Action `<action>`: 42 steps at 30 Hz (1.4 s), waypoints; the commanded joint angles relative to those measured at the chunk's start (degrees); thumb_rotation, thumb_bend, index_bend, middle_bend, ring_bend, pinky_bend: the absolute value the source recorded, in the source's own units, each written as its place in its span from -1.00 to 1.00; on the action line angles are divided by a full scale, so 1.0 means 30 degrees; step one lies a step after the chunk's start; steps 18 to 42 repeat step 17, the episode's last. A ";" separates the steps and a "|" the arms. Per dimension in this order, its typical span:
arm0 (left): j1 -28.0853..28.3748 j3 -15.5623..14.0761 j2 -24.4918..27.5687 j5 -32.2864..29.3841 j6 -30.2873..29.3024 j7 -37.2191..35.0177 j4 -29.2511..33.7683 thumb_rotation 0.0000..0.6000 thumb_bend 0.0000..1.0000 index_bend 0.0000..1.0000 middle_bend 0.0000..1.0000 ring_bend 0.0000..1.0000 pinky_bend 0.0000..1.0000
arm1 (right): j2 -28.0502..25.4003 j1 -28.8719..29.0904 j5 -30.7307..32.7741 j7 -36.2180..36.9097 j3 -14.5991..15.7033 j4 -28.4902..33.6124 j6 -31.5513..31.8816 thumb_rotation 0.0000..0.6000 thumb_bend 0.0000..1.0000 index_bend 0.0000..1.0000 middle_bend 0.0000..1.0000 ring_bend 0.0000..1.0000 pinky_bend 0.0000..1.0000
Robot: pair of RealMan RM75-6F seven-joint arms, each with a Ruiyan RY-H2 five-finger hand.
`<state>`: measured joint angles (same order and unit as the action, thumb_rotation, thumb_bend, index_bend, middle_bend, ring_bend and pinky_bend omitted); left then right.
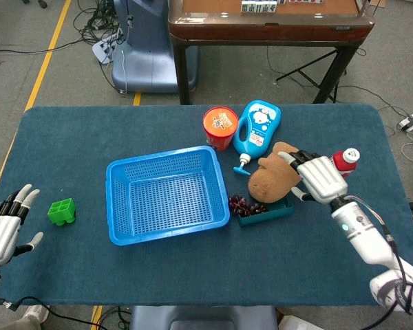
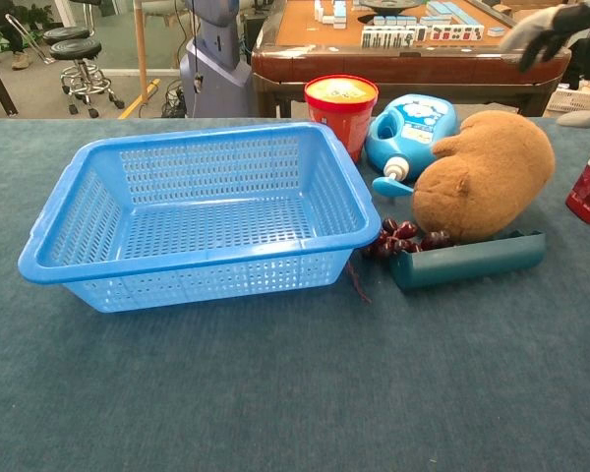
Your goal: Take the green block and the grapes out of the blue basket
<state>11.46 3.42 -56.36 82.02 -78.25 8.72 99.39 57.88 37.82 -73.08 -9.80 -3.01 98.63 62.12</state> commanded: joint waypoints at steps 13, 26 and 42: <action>-0.0968 -0.0196 -0.0605 -0.0346 -0.1298 0.0669 0.0055 1.00 -0.40 -1.00 -0.97 -0.87 -0.72 | -0.0512 -0.8044 -0.2722 -0.0008 0.2738 0.0449 0.8285 1.00 -0.45 -0.57 -0.41 -0.48 -0.17; -0.1381 -0.0327 -0.0777 -0.0123 -0.1935 0.0739 0.0110 1.00 -0.41 -1.00 -0.97 -0.87 -0.72 | -0.0177 -0.9067 -0.3168 0.0207 0.2735 0.0065 0.9313 1.00 -0.43 -0.54 -0.41 -0.48 -0.17; -0.1381 -0.0327 -0.0777 -0.0123 -0.1935 0.0739 0.0110 1.00 -0.41 -1.00 -0.97 -0.87 -0.72 | -0.0177 -0.9067 -0.3168 0.0207 0.2735 0.0065 0.9313 1.00 -0.43 -0.54 -0.41 -0.48 -0.17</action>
